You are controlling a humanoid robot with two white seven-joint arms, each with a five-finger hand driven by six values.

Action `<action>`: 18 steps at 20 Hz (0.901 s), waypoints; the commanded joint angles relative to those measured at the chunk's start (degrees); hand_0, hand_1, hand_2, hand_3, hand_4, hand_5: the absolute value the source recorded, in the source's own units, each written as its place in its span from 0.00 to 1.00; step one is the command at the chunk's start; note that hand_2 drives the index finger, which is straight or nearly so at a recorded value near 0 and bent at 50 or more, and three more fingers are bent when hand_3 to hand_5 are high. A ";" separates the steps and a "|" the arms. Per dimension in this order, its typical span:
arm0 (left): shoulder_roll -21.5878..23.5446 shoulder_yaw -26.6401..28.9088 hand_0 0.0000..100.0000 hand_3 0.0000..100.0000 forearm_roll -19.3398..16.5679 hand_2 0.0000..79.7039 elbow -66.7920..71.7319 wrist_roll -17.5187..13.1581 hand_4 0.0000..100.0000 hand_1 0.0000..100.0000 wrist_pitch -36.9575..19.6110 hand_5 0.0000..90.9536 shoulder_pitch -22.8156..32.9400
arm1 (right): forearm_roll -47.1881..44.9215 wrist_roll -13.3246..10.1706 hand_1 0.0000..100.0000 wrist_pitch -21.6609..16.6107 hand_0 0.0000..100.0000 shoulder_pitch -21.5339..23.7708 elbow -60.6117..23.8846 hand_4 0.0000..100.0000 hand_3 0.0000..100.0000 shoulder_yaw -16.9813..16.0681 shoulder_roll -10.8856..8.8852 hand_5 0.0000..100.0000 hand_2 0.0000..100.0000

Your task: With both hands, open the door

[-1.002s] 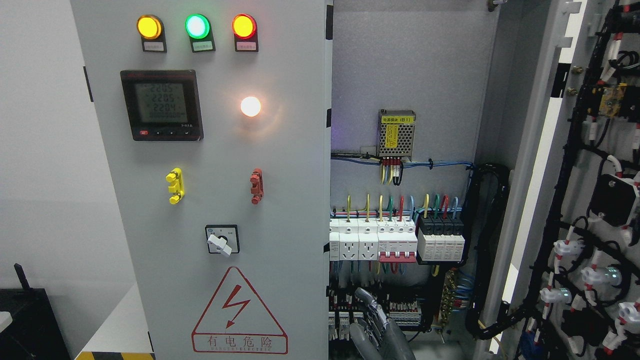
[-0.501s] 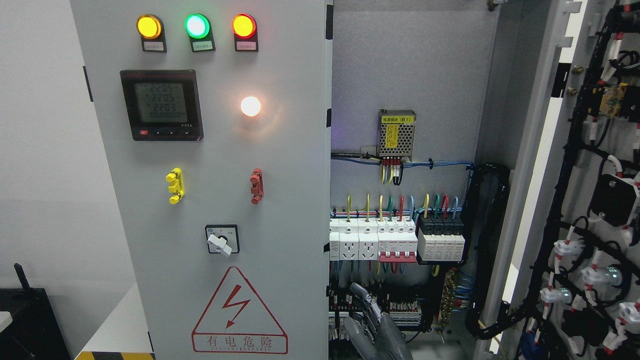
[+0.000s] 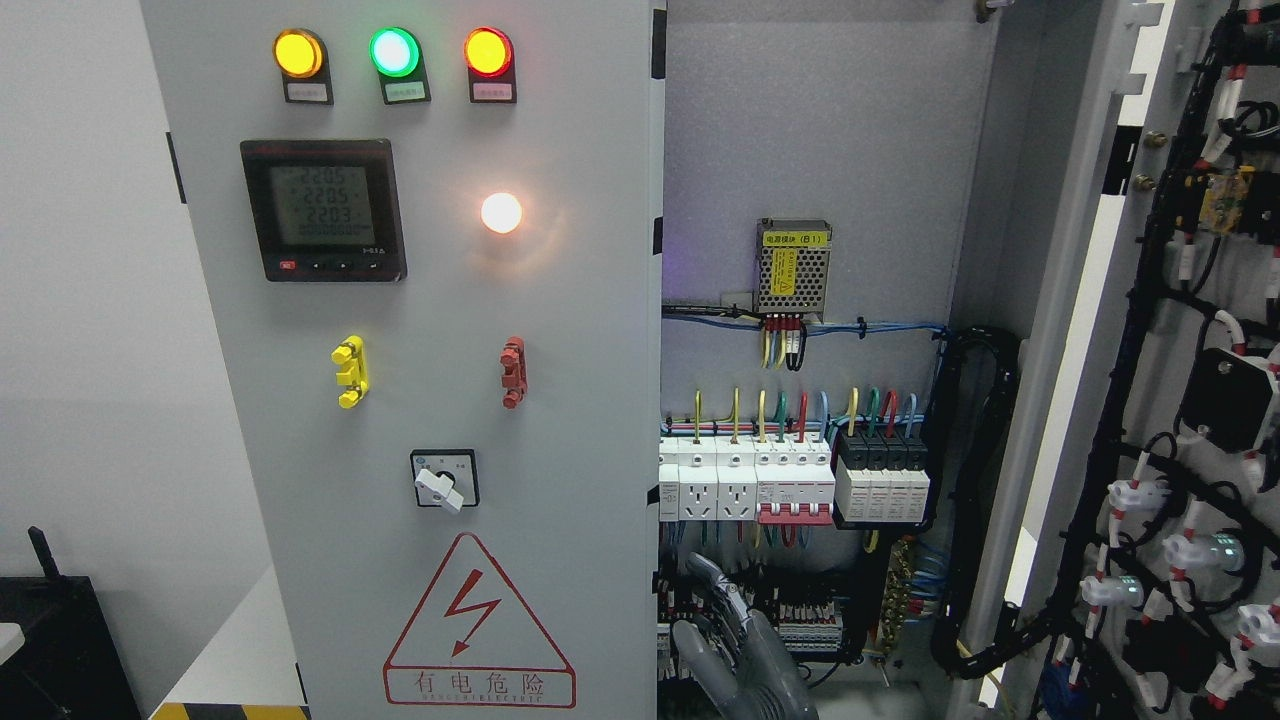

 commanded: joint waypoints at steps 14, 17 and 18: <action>0.00 0.06 0.12 0.00 0.01 0.00 0.00 -0.01 0.00 0.39 -0.02 0.00 1.58 | -4.48 0.34 0.39 2.05 0.12 -4.39 3.93 0.00 0.00 0.71 -0.22 0.00 0.00; 0.00 -0.03 0.12 0.00 0.01 0.00 0.00 -0.01 0.00 0.39 -0.02 0.00 1.58 | -4.84 0.34 0.39 2.05 0.12 -4.57 4.20 0.00 0.00 0.71 -0.48 0.00 0.00; 0.00 -0.03 0.12 0.00 0.01 0.00 0.00 -0.01 0.00 0.39 -0.02 0.00 1.58 | -4.84 0.43 0.39 1.96 0.12 -4.83 4.54 0.00 0.00 0.62 -0.57 0.00 0.00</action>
